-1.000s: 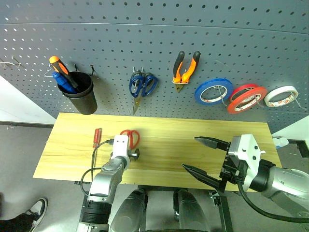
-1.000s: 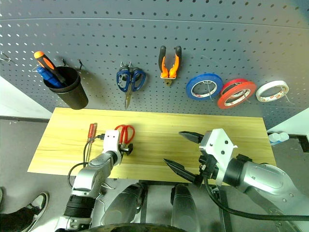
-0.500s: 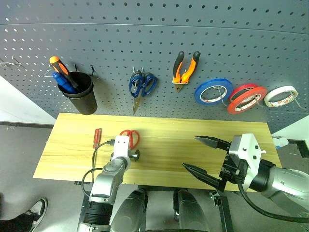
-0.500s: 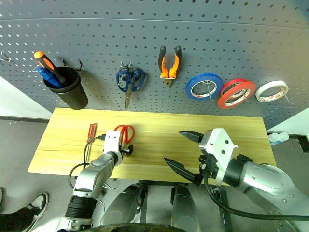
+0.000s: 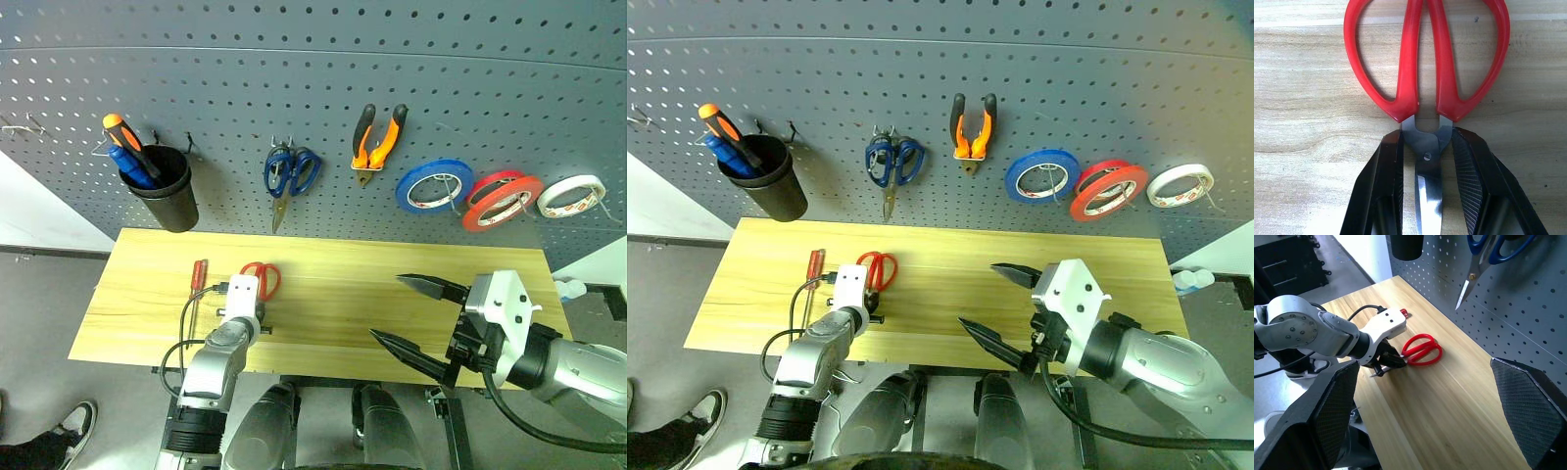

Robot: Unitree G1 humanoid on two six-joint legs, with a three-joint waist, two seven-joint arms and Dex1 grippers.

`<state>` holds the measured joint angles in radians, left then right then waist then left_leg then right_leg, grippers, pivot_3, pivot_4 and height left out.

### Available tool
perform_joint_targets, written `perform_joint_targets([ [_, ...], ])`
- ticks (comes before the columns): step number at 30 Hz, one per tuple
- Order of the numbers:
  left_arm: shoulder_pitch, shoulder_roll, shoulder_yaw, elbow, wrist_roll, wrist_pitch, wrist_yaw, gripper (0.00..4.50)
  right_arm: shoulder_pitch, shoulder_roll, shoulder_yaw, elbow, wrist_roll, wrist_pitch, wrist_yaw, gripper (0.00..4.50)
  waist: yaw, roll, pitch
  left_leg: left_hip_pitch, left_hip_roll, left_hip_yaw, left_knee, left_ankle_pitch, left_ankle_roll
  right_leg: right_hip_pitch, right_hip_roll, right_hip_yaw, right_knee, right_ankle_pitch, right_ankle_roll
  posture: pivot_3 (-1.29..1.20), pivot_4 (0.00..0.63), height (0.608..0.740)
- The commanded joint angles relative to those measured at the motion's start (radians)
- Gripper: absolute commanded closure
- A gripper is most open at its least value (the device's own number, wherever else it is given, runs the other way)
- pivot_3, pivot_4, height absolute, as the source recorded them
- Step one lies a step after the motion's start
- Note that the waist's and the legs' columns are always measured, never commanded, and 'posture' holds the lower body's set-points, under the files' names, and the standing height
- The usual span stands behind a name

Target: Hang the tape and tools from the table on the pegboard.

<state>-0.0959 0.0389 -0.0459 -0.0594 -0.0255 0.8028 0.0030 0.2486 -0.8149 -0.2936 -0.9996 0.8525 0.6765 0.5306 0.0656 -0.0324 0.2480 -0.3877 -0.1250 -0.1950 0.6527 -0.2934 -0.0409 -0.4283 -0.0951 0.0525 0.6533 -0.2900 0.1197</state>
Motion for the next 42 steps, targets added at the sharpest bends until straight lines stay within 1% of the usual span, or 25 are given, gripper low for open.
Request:
perform_joint_targets([
  [1, 0.033, -0.001, -0.016, 0.041, 0.008, 0.051, -0.003, 3.42, 0.0, -0.012, -0.026, -0.045, 0.023, -0.013, -0.007, 0.0, 0.0, 0.0, 0.0, 0.0, 0.0, 0.0, 0.0, 0.0, 0.0, 0.0, 0.0, 0.0, 0.0, 0.0, 0.0, -0.01, 0.29, 0.72],
  [8, 0.038, 0.0, -0.025, 0.029, 0.009, 0.052, -0.016, 3.42, 0.002, -0.015, -0.017, -0.041, 0.009, -0.016, -0.012, 0.0, 0.0, 0.0, 0.0, 0.0, 0.0, 0.0, 0.0, 0.0, 0.0, 0.0, 0.0, 0.0, 0.0, 0.0, 0.0, -0.01, 0.284, 0.72],
  [16, 0.068, 0.025, -0.052, -0.053, 0.017, 0.03, -0.046, 3.42, 0.006, -0.012, -0.033, -0.027, 0.019, -0.03, 0.003, 0.0, 0.0, 0.0, 0.0, 0.0, 0.0, 0.0, 0.0, 0.0, 0.0, 0.0, 0.0, 0.0, -0.001, 0.0, 0.0, -0.01, 0.267, 0.72],
  [20, 0.085, 0.055, -0.08, -0.117, 0.035, -0.002, -0.056, 3.42, 0.008, -0.003, -0.087, -0.015, 0.065, -0.047, 0.022, 0.0, 0.0, 0.0, 0.0, 0.0, 0.0, 0.0, 0.0, 0.0, 0.0, 0.0, 0.0, 0.0, -0.001, 0.0, 0.0, -0.01, 0.26, 0.72],
  [27, 0.096, 0.075, -0.125, -0.157, 0.055, -0.065, -0.074, 3.42, 0.016, 0.016, -0.159, -0.001, 0.176, -0.086, 0.029, 0.0, 0.0, 0.0, 0.0, 0.0, 0.0, 0.0, 0.0, 0.0, 0.0, 0.0, 0.0, 0.0, -0.002, 0.0, 0.0, -0.01, 0.252, 0.72],
  [34, 0.105, 0.099, -0.173, -0.162, 0.076, -0.144, -0.098, 3.42, 0.033, 0.024, -0.192, -0.003, 0.239, -0.118, 0.013, 0.0, 0.0, 0.0, 0.0, -0.001, 0.0, 0.0, -0.001, 0.0, 0.0, 0.0, 0.0, 0.0, -0.002, 0.0, 0.0, -0.01, 0.247, 0.72],
  [42, 0.094, 0.136, -0.235, -0.156, 0.117, -0.281, -0.143, 3.42, 0.072, 0.053, -0.243, -0.005, 0.297, -0.189, 0.013, 0.0, 0.0, 0.0, 0.0, -0.001, 0.0, 0.0, -0.001, 0.0, 0.0, 0.0, 0.0, 0.0, -0.002, 0.0, 0.0, -0.01, 0.237, 0.72],
])
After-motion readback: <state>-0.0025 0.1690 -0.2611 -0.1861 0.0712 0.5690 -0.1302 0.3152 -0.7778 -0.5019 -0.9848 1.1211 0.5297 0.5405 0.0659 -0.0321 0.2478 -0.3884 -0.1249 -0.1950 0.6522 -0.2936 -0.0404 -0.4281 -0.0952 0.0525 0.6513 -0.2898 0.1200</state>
